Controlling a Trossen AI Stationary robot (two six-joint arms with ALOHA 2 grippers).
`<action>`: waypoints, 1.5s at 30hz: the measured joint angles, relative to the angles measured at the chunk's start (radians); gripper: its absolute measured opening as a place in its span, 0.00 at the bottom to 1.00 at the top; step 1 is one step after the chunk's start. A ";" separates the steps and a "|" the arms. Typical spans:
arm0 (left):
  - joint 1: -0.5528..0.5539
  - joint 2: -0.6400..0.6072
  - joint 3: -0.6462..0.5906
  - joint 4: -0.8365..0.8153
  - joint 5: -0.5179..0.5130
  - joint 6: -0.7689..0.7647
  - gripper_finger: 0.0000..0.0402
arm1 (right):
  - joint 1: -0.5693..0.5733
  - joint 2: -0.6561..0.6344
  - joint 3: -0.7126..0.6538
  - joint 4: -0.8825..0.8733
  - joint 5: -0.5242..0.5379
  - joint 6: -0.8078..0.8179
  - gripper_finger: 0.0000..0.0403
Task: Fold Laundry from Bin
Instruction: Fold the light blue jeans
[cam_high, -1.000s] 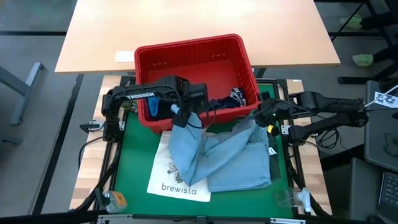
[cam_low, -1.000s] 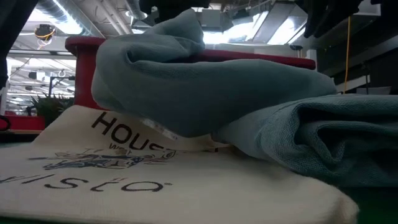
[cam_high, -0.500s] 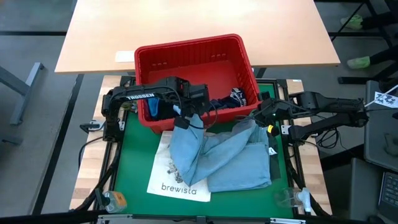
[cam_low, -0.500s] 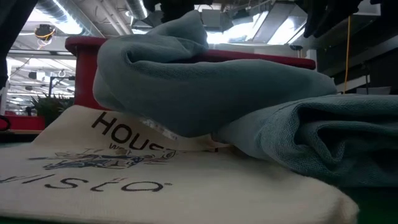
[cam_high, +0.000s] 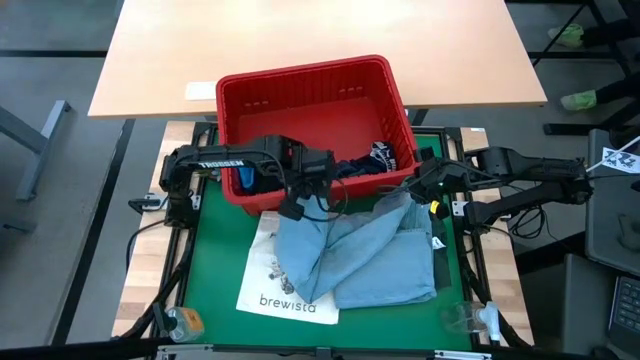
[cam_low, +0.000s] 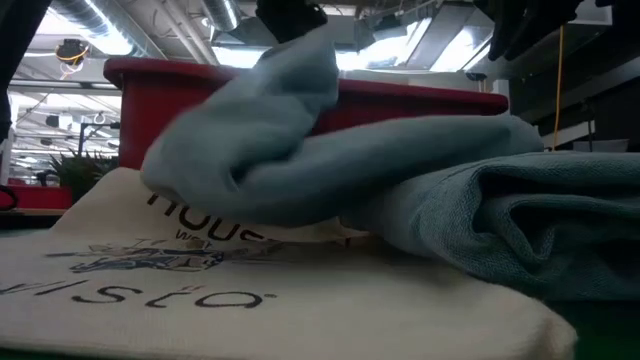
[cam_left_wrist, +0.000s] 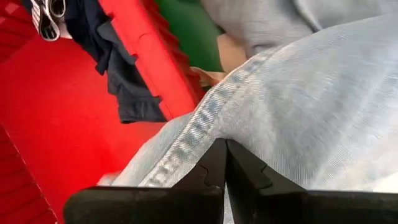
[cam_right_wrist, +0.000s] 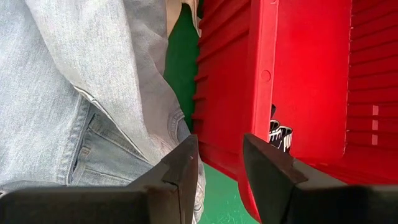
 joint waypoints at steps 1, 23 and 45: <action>-0.008 -0.004 0.000 0.000 -0.002 -0.002 0.00 | 0.000 0.000 0.000 0.000 0.000 0.000 0.31; -0.141 -0.008 0.006 0.008 -0.196 -0.219 0.07 | 0.000 0.000 0.000 0.008 0.000 0.001 0.31; -0.013 -0.008 0.006 0.123 -0.142 -0.339 0.46 | 0.000 0.000 0.000 0.008 0.000 0.001 0.31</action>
